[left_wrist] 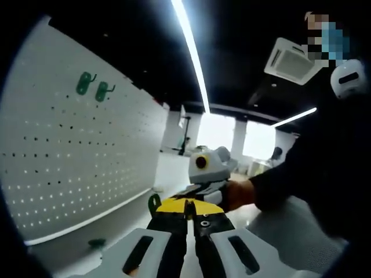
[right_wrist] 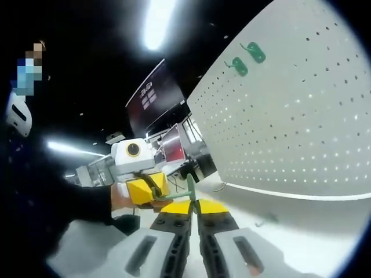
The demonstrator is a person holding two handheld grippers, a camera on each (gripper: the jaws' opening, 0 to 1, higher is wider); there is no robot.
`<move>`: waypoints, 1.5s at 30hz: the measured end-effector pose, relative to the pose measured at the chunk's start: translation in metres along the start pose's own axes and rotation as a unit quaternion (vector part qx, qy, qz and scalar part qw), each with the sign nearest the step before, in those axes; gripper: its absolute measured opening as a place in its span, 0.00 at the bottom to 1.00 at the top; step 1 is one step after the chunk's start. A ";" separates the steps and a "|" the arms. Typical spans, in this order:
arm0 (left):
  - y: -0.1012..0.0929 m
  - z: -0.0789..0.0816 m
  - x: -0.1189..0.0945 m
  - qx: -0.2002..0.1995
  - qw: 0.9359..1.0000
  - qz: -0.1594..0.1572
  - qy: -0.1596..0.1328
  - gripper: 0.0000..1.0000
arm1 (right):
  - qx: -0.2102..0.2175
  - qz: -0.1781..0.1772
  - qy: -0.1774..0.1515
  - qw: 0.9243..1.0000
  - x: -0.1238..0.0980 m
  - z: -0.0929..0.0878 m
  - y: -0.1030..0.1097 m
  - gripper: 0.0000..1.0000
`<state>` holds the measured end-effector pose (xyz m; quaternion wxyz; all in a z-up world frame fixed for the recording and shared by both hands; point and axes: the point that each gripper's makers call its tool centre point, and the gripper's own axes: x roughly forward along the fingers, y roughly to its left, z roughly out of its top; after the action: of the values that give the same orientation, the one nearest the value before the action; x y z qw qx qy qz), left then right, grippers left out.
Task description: Insert the hook assembly into the mounting plate slot until the hook locks in place.
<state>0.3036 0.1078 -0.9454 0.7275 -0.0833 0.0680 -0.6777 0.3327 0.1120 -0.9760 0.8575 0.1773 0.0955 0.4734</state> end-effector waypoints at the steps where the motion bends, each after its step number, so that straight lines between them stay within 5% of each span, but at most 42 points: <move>1: 0.000 0.001 0.000 -0.001 1.000 0.000 -0.002 0.02 | 0.000 0.001 -0.003 1.000 0.000 0.001 0.000 0.01; 10: -0.002 0.005 -0.002 -0.006 1.000 -0.006 -0.011 0.02 | -0.014 0.003 -0.025 1.000 0.000 0.010 0.002 0.01; 45: 0.005 0.002 -0.005 -0.001 1.000 0.013 0.002 0.01 | -0.006 -0.015 0.017 1.000 0.002 -0.004 -0.002 0.08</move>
<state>0.3080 0.1132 -0.9449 0.7356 -0.0817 0.0716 -0.6686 0.3341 0.1136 -0.9806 0.8637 0.1622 0.1100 0.4643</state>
